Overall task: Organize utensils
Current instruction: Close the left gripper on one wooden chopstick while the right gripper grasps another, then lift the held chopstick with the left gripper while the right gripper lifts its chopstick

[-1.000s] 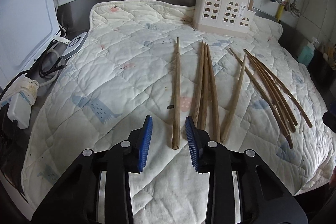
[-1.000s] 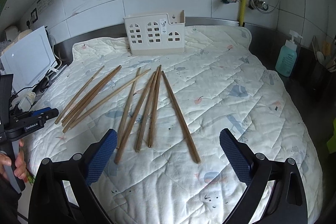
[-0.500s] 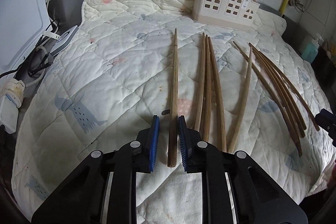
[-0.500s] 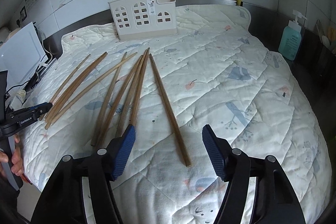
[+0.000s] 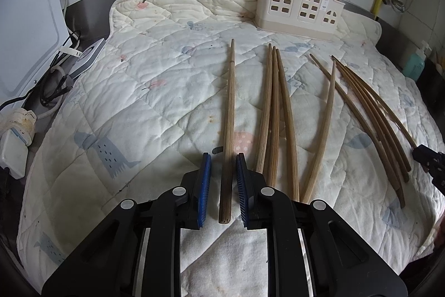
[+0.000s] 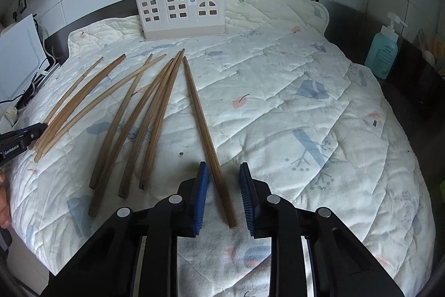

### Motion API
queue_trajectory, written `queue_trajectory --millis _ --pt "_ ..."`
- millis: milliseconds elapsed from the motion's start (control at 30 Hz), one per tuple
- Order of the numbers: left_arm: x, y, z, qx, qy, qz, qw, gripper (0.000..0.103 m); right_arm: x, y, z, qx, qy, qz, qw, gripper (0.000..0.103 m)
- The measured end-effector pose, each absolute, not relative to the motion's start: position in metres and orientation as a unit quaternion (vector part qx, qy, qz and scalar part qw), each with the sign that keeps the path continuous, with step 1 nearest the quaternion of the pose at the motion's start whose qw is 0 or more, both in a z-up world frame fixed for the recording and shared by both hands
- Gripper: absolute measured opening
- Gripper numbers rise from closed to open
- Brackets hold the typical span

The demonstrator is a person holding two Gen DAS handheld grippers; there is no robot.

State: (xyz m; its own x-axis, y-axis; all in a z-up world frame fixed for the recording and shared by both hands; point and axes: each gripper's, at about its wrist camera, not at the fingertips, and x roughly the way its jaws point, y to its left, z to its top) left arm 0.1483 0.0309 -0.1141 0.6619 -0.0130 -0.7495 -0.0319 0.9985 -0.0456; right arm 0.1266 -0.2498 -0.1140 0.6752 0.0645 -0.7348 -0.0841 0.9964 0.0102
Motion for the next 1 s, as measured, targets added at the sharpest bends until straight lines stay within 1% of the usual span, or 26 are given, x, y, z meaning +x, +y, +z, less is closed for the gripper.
queue_trajectory --millis 167,233,300,333,400,433,600,633,1000 --pt "0.15 0.035 -0.114 -0.049 0.416 -0.006 0.908 0.017 0.125 -0.248 -0.114 -0.021 0.397 0.035 0.917 0.013" --pt "0.151 0.036 -0.114 -0.047 0.418 -0.007 0.907 0.017 0.125 -0.247 -0.114 -0.022 0.397 0.033 0.917 0.012" --pt "0.152 0.036 -0.113 -0.046 0.418 -0.01 0.907 0.015 0.124 -0.248 -0.112 -0.018 0.395 0.033 0.918 0.011" --pt "0.153 0.037 -0.113 -0.049 0.419 -0.012 0.907 0.012 0.123 -0.249 -0.111 -0.015 0.394 0.034 0.919 0.01" --pt "0.153 0.039 -0.112 -0.056 0.421 -0.018 0.905 0.011 0.121 -0.25 -0.107 -0.007 0.39 0.037 0.92 0.007" --pt "0.154 0.04 -0.112 -0.058 0.421 -0.018 0.905 0.009 0.12 -0.251 -0.105 -0.002 0.389 0.04 0.92 0.007" --pt "0.156 0.04 -0.112 -0.066 0.418 -0.024 0.906 0.009 0.112 -0.247 -0.091 0.002 0.373 0.05 0.927 0.007" --pt "0.157 0.041 -0.113 -0.067 0.419 -0.023 0.905 0.007 0.111 -0.246 -0.088 0.002 0.368 0.051 0.928 0.007" --pt "0.161 0.035 -0.112 -0.06 0.412 -0.02 0.909 0.006 0.096 -0.242 -0.05 0.009 0.325 0.059 0.944 0.007"
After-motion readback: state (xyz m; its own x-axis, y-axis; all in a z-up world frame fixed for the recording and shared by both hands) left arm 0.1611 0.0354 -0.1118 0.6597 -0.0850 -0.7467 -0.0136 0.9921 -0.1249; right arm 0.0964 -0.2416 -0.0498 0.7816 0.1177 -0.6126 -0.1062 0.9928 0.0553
